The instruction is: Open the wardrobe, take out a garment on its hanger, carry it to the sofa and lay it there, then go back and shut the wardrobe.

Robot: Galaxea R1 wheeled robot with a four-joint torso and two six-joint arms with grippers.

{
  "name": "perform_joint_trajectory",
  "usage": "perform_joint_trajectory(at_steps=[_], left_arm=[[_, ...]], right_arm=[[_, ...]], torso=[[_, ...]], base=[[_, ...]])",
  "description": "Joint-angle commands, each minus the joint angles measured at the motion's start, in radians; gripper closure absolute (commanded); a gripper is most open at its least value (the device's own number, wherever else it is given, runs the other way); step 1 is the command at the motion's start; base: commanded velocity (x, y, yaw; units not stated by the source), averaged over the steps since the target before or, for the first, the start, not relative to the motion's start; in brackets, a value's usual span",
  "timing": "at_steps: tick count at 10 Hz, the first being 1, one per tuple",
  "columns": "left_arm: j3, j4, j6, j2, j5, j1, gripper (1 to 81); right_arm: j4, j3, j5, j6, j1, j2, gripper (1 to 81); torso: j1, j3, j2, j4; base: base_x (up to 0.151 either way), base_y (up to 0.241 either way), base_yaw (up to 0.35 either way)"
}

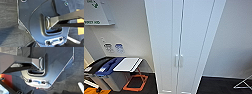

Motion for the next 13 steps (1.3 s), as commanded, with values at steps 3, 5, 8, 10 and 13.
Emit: perform_joint_trajectory(at_steps=[3, 5, 8, 10, 13], left_arm=[[0.005, 0.016, 0.003, -0.012, 0.052, -0.009, 1.0], [0.005, 0.016, 0.003, -0.014, 0.051, -0.008, 1.0], [0.005, 0.016, 0.003, -0.012, 0.051, -0.008, 1.0], [0.005, 0.016, 0.003, -0.012, 0.051, -0.008, 1.0], [0.003, 0.022, 0.003, -0.009, 0.052, -0.008, 1.0]], right_arm=[[0.001, 0.014, -0.022, -0.002, 0.008, -0.017, 1.0], [0.001, 0.008, -0.024, -0.002, 0.008, -0.014, 1.0], [0.001, -0.003, -0.024, -0.002, 0.008, -0.011, 1.0], [0.001, -0.003, -0.024, -0.002, 0.009, -0.008, 1.0], [-0.002, -0.009, -0.024, -0.002, 0.011, -0.008, 1.0]], torso=[[0.0, 0.0, 0.0, 0.0], [0.0, 0.0, 0.0, 0.0], [0.0, 0.0, 0.0, 0.0], [0.0, 0.0, 0.0, 0.0], [0.0, 0.0, 0.0, 0.0]], base=[[0.098, 0.0, 0.0], [0.11, 0.0, 0.0], [0.131, 0.0, 0.0], [0.135, 0.0, 0.0], [0.135, 0.0, 0.0]])
